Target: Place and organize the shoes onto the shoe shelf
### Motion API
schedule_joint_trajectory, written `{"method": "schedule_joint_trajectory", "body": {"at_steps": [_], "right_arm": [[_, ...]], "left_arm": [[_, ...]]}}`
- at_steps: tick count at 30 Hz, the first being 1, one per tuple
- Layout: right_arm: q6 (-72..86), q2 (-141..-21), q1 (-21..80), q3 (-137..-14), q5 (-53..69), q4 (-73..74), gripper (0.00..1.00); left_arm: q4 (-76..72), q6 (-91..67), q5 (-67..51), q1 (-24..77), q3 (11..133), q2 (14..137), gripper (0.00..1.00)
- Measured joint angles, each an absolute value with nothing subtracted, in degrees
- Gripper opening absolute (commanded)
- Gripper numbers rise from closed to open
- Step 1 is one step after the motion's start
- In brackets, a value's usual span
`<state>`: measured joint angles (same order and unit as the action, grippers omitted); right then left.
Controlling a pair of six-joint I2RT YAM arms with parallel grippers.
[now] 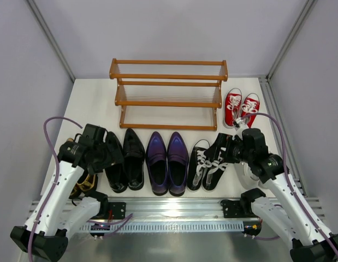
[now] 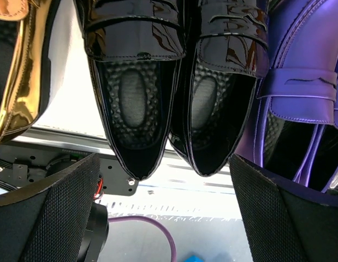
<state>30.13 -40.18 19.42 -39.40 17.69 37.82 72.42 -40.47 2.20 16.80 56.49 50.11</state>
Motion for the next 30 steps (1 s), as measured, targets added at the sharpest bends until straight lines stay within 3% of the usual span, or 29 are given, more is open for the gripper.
{"method": "schedule_joint_trajectory", "body": {"at_steps": [16,22,30], "right_arm": [[30.6,-39.0,19.5,-38.6,17.6,37.8,0.97],[31.0,-39.0,19.5,-38.3,17.6,37.8,0.97],[31.7,-39.0,19.6,-37.2,17.5,37.5,0.97]], "left_arm": [[71.7,-43.3,2.2,22.6,54.7,49.0,1.0],[70.0,-46.7,6.5,30.6,52.5,53.7,0.98],[66.5,-49.0,11.1,33.2,51.7,60.7,0.92]]}}
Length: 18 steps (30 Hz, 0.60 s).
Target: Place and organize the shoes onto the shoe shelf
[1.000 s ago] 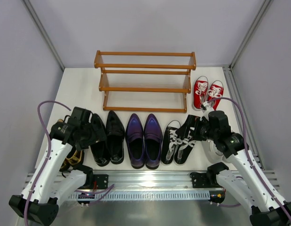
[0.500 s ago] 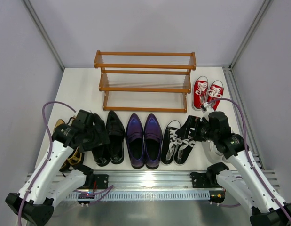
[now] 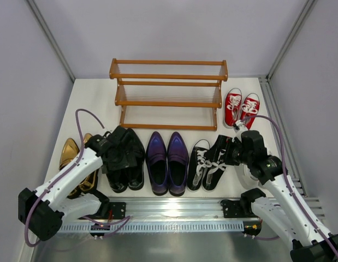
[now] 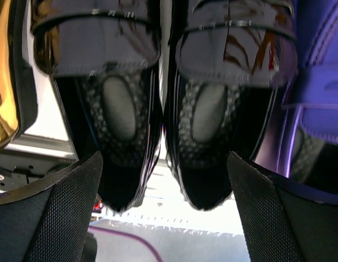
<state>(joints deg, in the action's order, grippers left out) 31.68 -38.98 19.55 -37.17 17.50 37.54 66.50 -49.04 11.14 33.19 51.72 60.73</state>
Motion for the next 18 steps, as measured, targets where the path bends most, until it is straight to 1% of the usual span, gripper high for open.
{"method": "schedule_joint_trajectory", "body": {"at_steps": [4,5,6,8,10,11,12,14,15,18], "right_arm": [[31.8,-39.0,19.6,-36.7,17.5,37.3,0.97],[31.8,-39.0,19.6,-36.6,17.5,37.3,0.97],[31.8,-39.0,19.6,-36.6,17.5,37.3,0.97],[31.8,-39.0,19.6,-36.4,17.5,37.3,0.97],[31.8,-38.9,19.6,-36.1,17.4,37.2,0.97],[31.8,-38.9,19.6,-35.9,17.3,37.1,0.97],[31.8,-38.8,19.6,-35.6,17.2,37.1,0.97],[31.8,-38.6,19.6,-35.2,17.1,37.1,0.97],[31.8,-38.5,19.6,-34.9,17.0,37.1,0.97],[31.8,-38.4,19.6,-34.6,17.0,37.0,0.97]], "left_arm": [[63.6,-49.0,13.1,33.5,51.0,65.5,0.88],[62.9,-49.0,13.6,33.6,50.9,67.1,0.86],[62.3,-48.9,14.0,33.6,50.7,68.5,0.81],[60.9,-48.6,14.5,33.6,50.5,71.2,0.76],[59.6,-48.2,15.0,33.6,50.3,73.2,0.63],[59.0,-47.8,15.3,33.6,50.2,73.9,0.5],[58.4,-47.7,15.4,33.6,50.2,74.4,0.21],[57.9,-46.7,16.0,33.7,50.1,75.1,0.02],[58.0,-46.2,16.3,33.7,50.1,75.4,0.0],[58.1,-45.6,16.6,33.8,50.2,75.8,0.0]]}}
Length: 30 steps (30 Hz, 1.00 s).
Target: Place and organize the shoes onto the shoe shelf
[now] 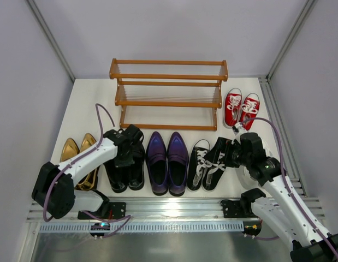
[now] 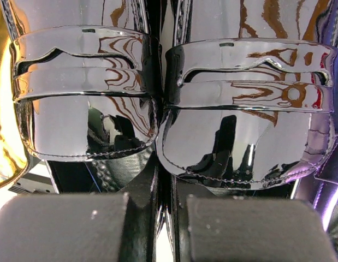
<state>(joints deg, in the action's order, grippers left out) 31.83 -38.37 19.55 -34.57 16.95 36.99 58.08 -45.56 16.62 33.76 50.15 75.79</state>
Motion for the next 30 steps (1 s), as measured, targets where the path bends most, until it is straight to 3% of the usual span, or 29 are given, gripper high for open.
{"method": "schedule_joint_trajectory", "body": {"at_steps": [10,19,30], "right_arm": [[31.9,-38.1,19.6,-33.4,16.6,36.1,0.97],[32.1,-38.3,19.6,-31.8,16.6,34.2,0.97],[32.3,-38.2,19.6,-31.8,16.6,33.8,0.97]], "left_arm": [[60.7,-46.4,17.5,36.9,51.2,73.6,0.0],[71.5,-44.9,18.8,38.0,64.8,67.7,0.0],[72.7,-37.5,15.1,38.0,73.6,73.6,0.0]]}}
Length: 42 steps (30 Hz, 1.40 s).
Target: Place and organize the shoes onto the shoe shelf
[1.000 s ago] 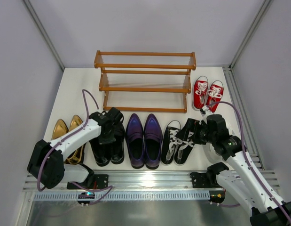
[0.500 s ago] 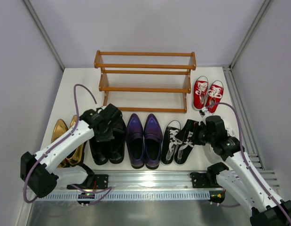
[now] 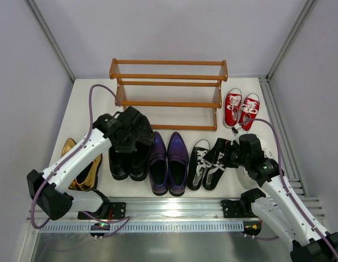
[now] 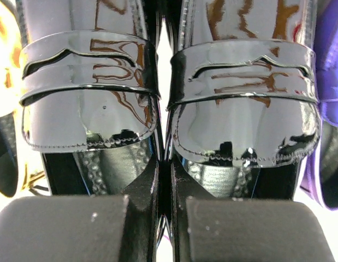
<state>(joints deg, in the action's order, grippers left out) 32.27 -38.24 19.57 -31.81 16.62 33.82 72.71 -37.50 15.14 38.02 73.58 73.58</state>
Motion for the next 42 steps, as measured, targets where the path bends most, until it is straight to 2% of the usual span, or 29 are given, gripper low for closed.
{"method": "schedule_joint_trajectory", "body": {"at_steps": [8,14,23,32,42], "right_arm": [[32.3,-38.2,19.6,-31.7,16.4,33.4,0.97],[32.2,-39.3,19.6,-31.1,16.4,32.0,0.97],[32.1,-40.5,19.6,-30.8,15.9,30.8,0.97],[32.0,-40.7,19.6,-30.1,15.5,30.4,0.97],[31.8,-42.8,19.6,-30.0,15.5,29.5,0.97]], "left_arm": [[72.3,-33.5,9.8,38.2,79.6,79.5,0.0],[70.7,-30.5,11.0,38.2,84.0,84.5,0.0],[65.8,-25.5,14.2,38.1,89.3,99.3,0.0],[63.0,-22.0,18.9,35.3,97.1,101.4,0.0],[59.8,-17.8,23.2,31.4,98.3,106.4,0.0]]}}
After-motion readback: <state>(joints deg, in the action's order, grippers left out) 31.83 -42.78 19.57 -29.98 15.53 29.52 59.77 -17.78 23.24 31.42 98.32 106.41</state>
